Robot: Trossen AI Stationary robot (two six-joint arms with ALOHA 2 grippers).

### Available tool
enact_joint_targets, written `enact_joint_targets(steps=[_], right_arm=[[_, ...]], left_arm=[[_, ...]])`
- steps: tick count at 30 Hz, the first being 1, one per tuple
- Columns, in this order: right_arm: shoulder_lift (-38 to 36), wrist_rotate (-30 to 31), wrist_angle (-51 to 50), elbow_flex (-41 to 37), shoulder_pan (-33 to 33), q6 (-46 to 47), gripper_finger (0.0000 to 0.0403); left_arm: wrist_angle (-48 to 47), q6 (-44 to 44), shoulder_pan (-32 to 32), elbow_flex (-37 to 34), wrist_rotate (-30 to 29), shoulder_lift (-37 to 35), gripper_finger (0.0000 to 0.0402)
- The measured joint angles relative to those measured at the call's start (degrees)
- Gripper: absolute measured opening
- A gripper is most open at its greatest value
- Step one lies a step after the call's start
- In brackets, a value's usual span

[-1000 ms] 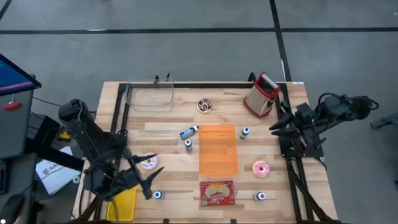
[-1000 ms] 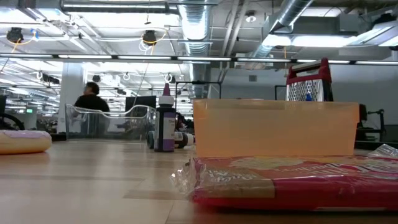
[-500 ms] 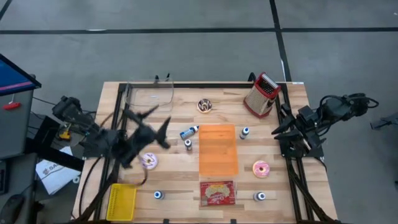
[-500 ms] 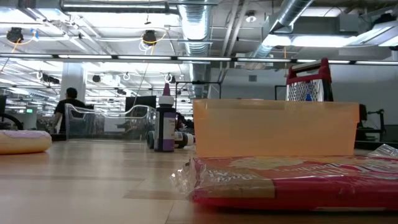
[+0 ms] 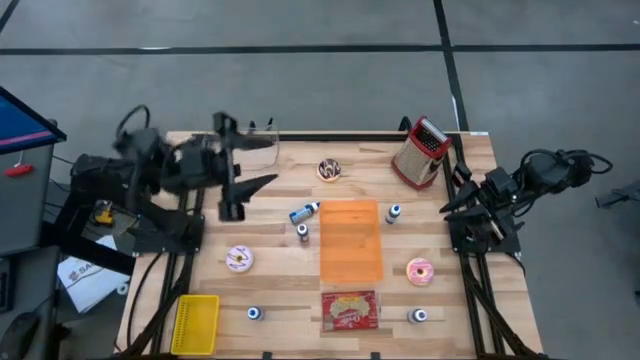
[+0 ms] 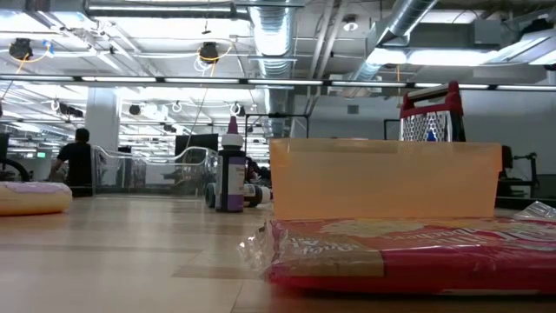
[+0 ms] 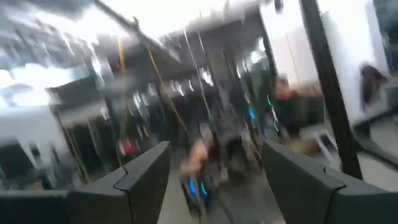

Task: Pick & Place Food Item
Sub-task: Put the light violet donut into the yellow basket

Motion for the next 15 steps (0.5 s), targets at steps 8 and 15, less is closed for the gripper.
enact_joint_targets(steps=[8, 15], right_arm=[[-0.08, 0.00, -2.41, 0.00, 0.02, 0.87, 0.0073], [-0.18, 0.00, -3.04, 0.00, 0.00, 0.94, 0.0073]], left_arm=[[-58.79, -26.16, 1.39, 12.35, -22.86, 9.01, 0.0248], [-81.82, -56.04, -1.04, 4.48, -13.10, 10.28, 0.0288]])
